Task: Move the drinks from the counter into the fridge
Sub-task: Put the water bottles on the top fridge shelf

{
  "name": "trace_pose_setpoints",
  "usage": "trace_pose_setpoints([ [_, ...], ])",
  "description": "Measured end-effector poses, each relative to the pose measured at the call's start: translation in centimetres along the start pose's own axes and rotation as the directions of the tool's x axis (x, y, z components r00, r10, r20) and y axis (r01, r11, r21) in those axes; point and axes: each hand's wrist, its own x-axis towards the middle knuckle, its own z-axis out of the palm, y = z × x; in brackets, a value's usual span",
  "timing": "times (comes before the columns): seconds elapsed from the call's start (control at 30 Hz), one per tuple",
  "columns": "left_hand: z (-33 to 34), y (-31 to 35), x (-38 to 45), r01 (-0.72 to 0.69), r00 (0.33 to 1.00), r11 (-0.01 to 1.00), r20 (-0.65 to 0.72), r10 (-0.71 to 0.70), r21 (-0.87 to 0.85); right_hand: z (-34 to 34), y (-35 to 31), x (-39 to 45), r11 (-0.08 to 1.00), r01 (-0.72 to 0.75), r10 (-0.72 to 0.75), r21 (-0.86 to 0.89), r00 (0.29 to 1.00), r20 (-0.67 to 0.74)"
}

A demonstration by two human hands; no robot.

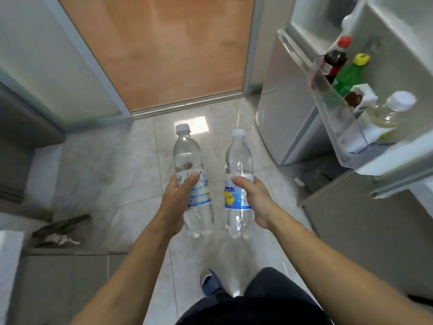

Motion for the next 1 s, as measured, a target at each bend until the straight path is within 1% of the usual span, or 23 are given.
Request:
trace_pose_setpoints([
  [0.1,-1.5,1.4,2.5,0.009,1.000,1.000,-0.016,-0.009,-0.012,1.7,-1.0,2.4,1.000,0.004,-0.004,0.013,1.000,-0.010],
  [0.2,-1.6,2.7,5.6,0.016,1.000,1.000,0.004,-0.016,-0.016,2.1,-1.9,5.4,0.999,0.003,-0.003,0.033,1.000,-0.006],
  [0.33,-0.7,5.1,11.0,0.023,0.999,1.000,0.032,-0.023,-0.008,2.1,-4.2,10.4,0.991,-0.009,0.015,0.132,0.999,-0.042],
  [0.4,-0.1,6.6,14.2,0.015,0.999,1.000,0.043,-0.016,0.022,2.1,-5.6,13.5,0.983,-0.009,0.020,0.184,0.998,-0.057],
  [0.47,0.5,8.4,17.8,-0.005,0.998,0.998,0.061,0.001,0.061,2.1,-7.6,16.8,0.980,-0.003,0.020,0.201,0.996,-0.087],
  [0.53,1.2,10.5,21.4,-0.021,0.998,0.994,0.064,0.014,0.103,2.0,-10.1,20.1,0.980,0.016,0.008,0.201,0.993,-0.115],
  [0.63,2.6,13.6,26.2,-0.034,0.997,0.986,0.076,0.022,0.163,1.4,-14.0,24.6,0.980,0.055,-0.033,0.189,0.993,-0.116],
  [0.83,6.0,18.5,34.5,-0.043,0.990,0.976,0.140,0.013,0.213,-1.0,-20.4,31.5,0.980,0.151,-0.134,0.134,0.983,-0.124],
  [1.0,8.8,21.3,41.2,-0.053,0.978,0.965,0.207,-0.002,0.258,-2.8,-23.7,36.5,0.969,0.229,-0.199,0.098,0.948,-0.249],
])
